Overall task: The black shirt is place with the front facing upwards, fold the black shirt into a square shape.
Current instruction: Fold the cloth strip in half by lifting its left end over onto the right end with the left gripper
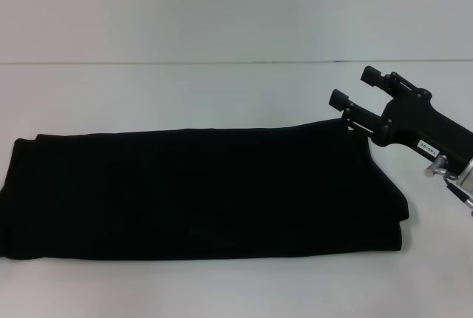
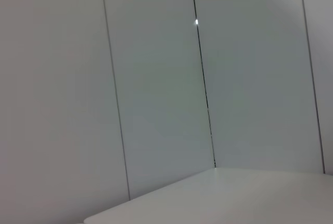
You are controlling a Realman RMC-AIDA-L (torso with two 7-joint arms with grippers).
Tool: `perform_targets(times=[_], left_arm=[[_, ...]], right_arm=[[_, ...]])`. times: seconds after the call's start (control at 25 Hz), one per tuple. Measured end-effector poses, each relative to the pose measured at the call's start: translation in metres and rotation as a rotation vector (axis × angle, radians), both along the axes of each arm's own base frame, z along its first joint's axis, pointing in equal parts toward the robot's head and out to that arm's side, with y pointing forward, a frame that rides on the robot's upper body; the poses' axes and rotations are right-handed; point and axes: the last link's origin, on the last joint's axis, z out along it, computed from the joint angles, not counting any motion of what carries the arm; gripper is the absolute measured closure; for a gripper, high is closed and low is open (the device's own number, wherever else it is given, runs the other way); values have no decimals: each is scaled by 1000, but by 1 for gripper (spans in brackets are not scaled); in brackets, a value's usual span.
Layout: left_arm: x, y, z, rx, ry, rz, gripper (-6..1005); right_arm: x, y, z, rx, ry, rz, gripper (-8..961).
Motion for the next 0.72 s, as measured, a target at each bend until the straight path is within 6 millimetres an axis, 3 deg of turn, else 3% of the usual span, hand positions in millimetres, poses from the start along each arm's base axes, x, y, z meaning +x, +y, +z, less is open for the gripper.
perform_targets(times=[0.04,0.36,0.48,0.72], left_arm=[[0,-2,0,-4,-3,7,557],[2,-15,13,35,-87,33,541],[5,-25,20,86,-217,67,536],[-5,-41,-12,62,-395,253,528]], right_arm=[[-1,0,-1,1,-3,2,129],[-3,3,-1,9,-11,16,129],[-4,3,0,12,-13,20,127],[-4,1,1,20,-14,32,128]])
